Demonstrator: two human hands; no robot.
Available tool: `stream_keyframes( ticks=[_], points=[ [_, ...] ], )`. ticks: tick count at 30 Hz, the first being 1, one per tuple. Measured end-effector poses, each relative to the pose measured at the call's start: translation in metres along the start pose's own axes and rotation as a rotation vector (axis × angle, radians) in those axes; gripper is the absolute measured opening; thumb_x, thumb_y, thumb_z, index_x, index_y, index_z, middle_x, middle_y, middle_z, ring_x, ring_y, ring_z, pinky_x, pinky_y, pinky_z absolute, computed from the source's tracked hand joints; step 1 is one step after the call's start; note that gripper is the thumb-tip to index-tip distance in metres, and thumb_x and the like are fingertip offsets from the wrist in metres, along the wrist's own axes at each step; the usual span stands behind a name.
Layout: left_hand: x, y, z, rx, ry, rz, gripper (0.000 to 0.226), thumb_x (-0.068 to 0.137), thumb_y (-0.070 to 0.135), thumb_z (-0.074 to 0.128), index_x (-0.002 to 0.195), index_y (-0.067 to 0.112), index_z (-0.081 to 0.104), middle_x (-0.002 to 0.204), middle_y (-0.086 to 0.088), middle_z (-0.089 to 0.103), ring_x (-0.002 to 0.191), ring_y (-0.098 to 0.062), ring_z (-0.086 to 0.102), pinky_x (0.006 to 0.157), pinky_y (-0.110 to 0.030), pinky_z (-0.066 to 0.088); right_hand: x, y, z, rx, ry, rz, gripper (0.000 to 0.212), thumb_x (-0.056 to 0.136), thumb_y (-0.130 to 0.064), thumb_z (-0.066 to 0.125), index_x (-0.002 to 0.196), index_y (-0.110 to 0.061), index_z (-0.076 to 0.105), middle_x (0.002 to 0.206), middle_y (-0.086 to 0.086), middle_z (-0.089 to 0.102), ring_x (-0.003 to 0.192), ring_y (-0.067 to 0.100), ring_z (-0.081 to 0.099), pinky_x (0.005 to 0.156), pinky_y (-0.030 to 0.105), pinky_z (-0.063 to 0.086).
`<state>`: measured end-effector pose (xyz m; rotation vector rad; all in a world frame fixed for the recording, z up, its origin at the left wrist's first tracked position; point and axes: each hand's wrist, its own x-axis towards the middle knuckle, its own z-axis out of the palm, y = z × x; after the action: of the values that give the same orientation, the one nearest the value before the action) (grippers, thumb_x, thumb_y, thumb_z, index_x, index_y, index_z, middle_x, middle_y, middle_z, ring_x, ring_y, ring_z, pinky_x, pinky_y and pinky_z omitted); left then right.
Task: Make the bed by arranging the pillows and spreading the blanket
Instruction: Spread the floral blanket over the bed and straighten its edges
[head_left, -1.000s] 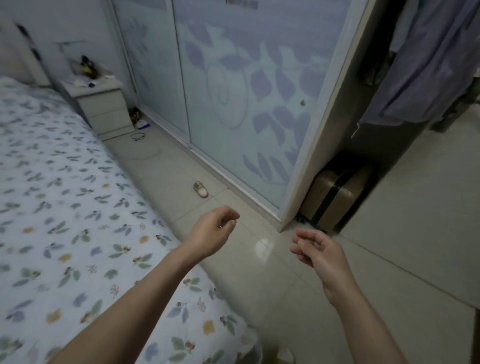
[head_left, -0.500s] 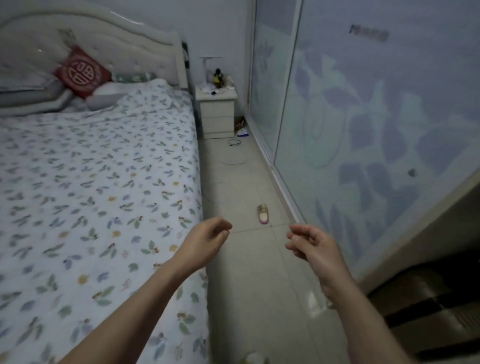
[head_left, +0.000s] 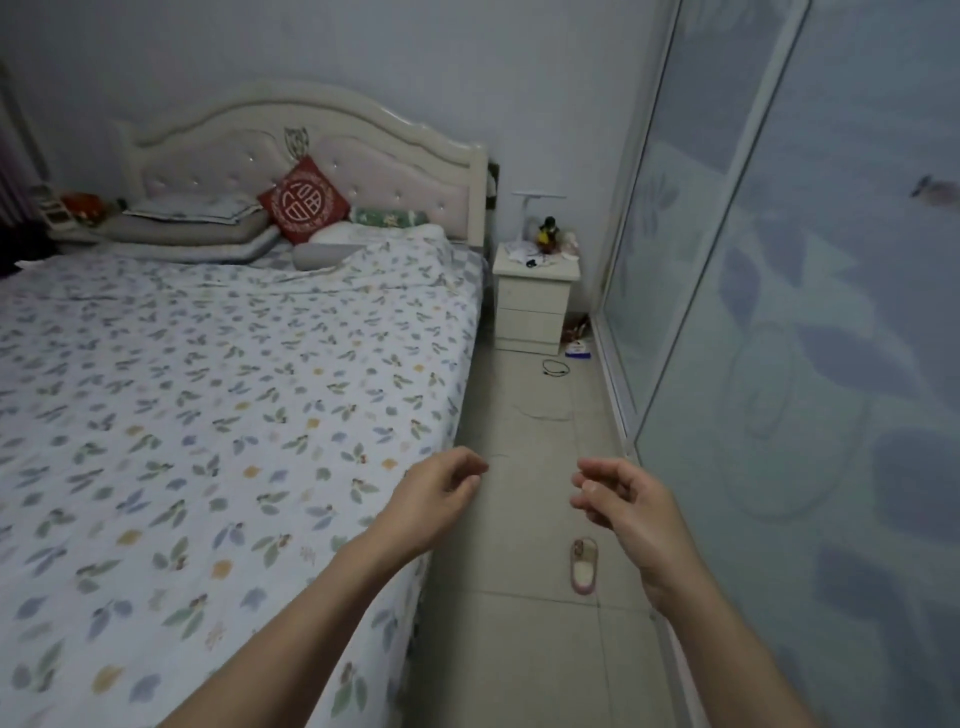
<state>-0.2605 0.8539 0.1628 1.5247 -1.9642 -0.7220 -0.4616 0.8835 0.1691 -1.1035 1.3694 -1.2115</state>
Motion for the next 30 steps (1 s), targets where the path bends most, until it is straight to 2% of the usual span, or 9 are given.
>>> stream_keyframes(
  ticks=[3, 7, 10, 14, 19, 24, 30],
  points=[
    [0.049, 0.009, 0.000, -0.025, 0.030, -0.005, 0.022, 0.093, 0.014, 0.050, 0.112, 0.013, 0.062, 0.110, 0.001, 0.065, 0.099, -0.008, 0.058, 0.082, -0.013, 0.041, 0.050, -0.014, -0.007, 0.003, -0.042, -0.011, 0.025, 0.088, 0.002, 0.054, 0.089, -0.021, 0.061, 0.089, 0.004, 0.066, 0.079, 0.017, 0.061, 0.073, 0.022, 0.047],
    [0.113, 0.010, 0.005, 0.009, 0.050, -0.026, 0.023, 0.094, 0.015, 0.050, 0.113, 0.012, 0.061, 0.111, 0.000, 0.064, 0.097, -0.008, 0.057, 0.079, -0.011, 0.039, 0.120, -0.017, -0.011, -0.031, -0.103, 0.000, 0.021, 0.089, 0.000, 0.055, 0.091, -0.020, 0.062, 0.090, 0.006, 0.066, 0.080, 0.017, 0.062, 0.075, 0.025, 0.048],
    [0.167, 0.007, 0.013, 0.026, 0.077, -0.061, 0.022, 0.094, 0.015, 0.050, 0.113, 0.014, 0.062, 0.112, 0.000, 0.064, 0.100, -0.010, 0.058, 0.085, -0.017, 0.042, 0.185, -0.014, -0.016, -0.037, -0.147, 0.013, 0.019, 0.089, 0.000, 0.054, 0.097, -0.015, 0.062, 0.088, 0.006, 0.065, 0.079, 0.017, 0.061, 0.072, 0.023, 0.047],
    [0.238, 0.005, 0.024, 0.043, 0.116, -0.141, 0.021, 0.094, 0.017, 0.049, 0.112, 0.016, 0.061, 0.111, 0.001, 0.063, 0.101, -0.012, 0.058, 0.090, -0.027, 0.047, 0.273, -0.017, -0.029, -0.044, -0.219, 0.004, 0.023, 0.090, -0.001, 0.054, 0.089, -0.023, 0.060, 0.093, 0.006, 0.064, 0.076, 0.014, 0.061, 0.069, 0.018, 0.047],
    [0.322, 0.007, 0.024, 0.034, 0.179, -0.232, 0.021, 0.095, 0.018, 0.049, 0.112, 0.016, 0.061, 0.111, 0.002, 0.062, 0.101, -0.012, 0.058, 0.091, -0.030, 0.048, 0.383, -0.039, -0.040, -0.063, -0.290, -0.002, 0.022, 0.090, -0.004, 0.054, 0.088, -0.025, 0.060, 0.096, 0.008, 0.065, 0.078, 0.013, 0.063, 0.068, 0.016, 0.047],
    [0.389, -0.021, 0.017, 0.037, 0.198, -0.316, 0.022, 0.095, 0.018, 0.048, 0.113, 0.016, 0.060, 0.109, 0.005, 0.061, 0.101, -0.011, 0.057, 0.090, -0.027, 0.047, 0.468, -0.045, -0.018, -0.063, -0.396, 0.017, 0.021, 0.090, -0.002, 0.054, 0.088, -0.022, 0.061, 0.094, 0.010, 0.064, 0.074, 0.013, 0.061, 0.064, 0.014, 0.047],
    [0.491, -0.079, 0.004, 0.012, 0.215, -0.358, 0.023, 0.096, 0.019, 0.047, 0.115, 0.017, 0.059, 0.105, 0.008, 0.058, 0.098, -0.008, 0.055, 0.079, -0.013, 0.041, 0.582, -0.042, 0.024, -0.106, -0.467, 0.040, 0.016, 0.089, -0.004, 0.056, 0.094, -0.018, 0.061, 0.095, 0.010, 0.064, 0.076, 0.013, 0.061, 0.058, 0.009, 0.047]
  ],
)
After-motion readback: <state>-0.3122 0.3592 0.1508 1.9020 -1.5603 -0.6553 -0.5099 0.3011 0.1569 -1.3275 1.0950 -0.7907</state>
